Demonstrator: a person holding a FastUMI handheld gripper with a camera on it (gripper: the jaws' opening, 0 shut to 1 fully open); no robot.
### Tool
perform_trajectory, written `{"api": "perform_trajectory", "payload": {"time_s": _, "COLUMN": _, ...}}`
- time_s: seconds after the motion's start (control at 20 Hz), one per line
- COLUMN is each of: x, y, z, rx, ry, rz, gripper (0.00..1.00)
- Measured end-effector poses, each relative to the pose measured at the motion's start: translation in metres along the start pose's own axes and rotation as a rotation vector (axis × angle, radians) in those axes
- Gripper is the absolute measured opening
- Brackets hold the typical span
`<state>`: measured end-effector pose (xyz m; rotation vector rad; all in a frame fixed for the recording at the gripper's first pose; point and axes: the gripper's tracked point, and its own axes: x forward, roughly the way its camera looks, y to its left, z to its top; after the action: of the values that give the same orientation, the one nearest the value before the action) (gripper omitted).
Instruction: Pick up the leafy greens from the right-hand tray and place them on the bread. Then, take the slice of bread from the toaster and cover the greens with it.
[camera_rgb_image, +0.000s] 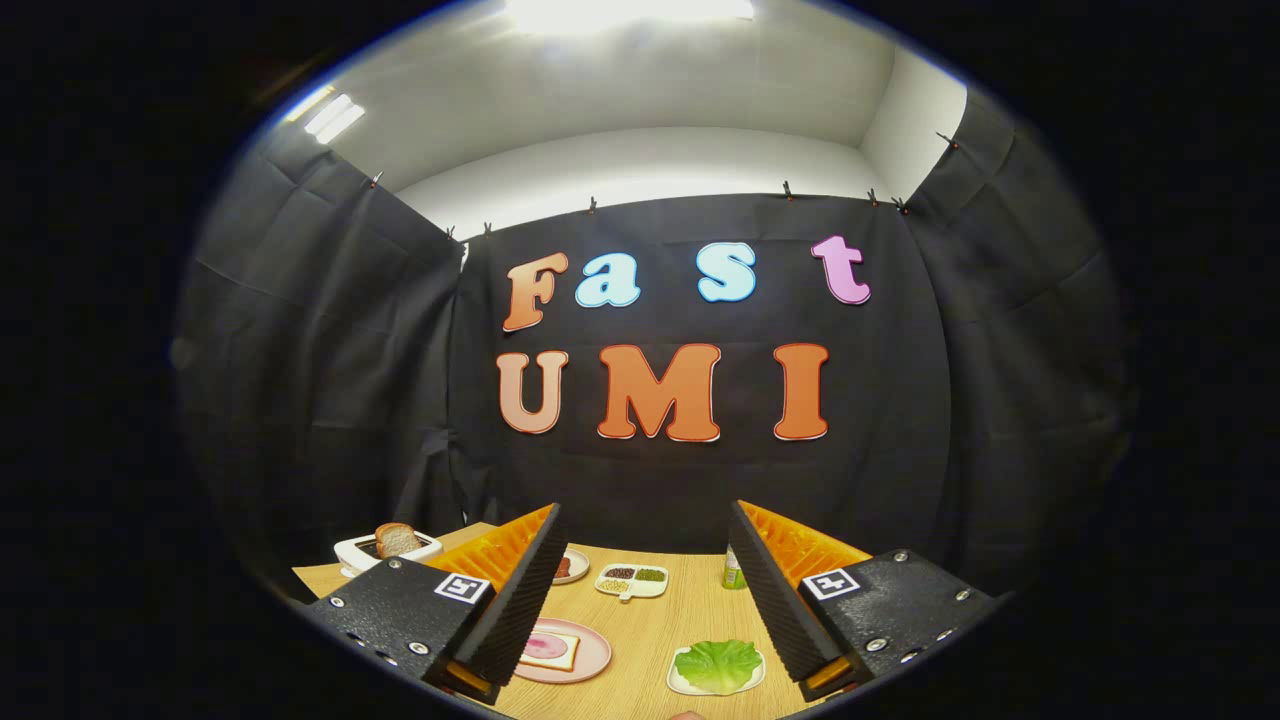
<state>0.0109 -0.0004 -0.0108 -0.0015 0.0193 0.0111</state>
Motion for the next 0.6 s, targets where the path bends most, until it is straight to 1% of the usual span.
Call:
{"api": "perform_trajectory", "payload": {"time_s": 0.15, "x": 0.007, "y": -0.005, "z": -0.009, "rx": 0.004, "ry": 0.024, "rz": 0.003, "gripper": 0.98}}
{"api": "perform_trajectory", "payload": {"time_s": 0.35, "x": 0.022, "y": -0.017, "z": -0.03, "rx": 0.009, "ry": 0.093, "rz": -0.012, "gripper": 0.98}}
{"api": "perform_trajectory", "payload": {"time_s": 0.6, "x": 0.039, "y": -0.025, "z": -0.055, "rx": 0.051, "ry": 0.175, "rz": 0.009, "gripper": 0.98}}
